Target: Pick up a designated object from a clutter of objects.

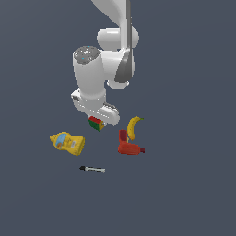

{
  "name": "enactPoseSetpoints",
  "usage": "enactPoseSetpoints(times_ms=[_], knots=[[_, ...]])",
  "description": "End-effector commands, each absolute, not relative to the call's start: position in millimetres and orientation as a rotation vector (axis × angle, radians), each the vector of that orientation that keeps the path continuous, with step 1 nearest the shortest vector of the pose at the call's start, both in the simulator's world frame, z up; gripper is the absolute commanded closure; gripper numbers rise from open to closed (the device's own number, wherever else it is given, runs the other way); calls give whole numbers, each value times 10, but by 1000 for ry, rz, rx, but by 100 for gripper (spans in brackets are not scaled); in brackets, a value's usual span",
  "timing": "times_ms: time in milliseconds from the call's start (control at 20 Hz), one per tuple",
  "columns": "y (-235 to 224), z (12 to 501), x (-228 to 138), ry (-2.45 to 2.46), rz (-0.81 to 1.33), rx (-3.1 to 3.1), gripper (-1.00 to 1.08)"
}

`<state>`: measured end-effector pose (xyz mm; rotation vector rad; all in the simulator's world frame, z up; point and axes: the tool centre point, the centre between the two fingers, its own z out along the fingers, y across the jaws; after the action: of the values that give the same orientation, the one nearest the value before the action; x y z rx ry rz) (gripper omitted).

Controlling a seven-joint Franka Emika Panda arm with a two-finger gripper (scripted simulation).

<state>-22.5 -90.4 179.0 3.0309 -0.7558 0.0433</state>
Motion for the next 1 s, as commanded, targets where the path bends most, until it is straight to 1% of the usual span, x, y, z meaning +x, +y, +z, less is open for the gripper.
enactPoseSetpoints(times_ms=[0,950], knots=[[-622,1982,-231,-752,43,3031,108],[1527,3385,-238,-722,14,3049,108]])
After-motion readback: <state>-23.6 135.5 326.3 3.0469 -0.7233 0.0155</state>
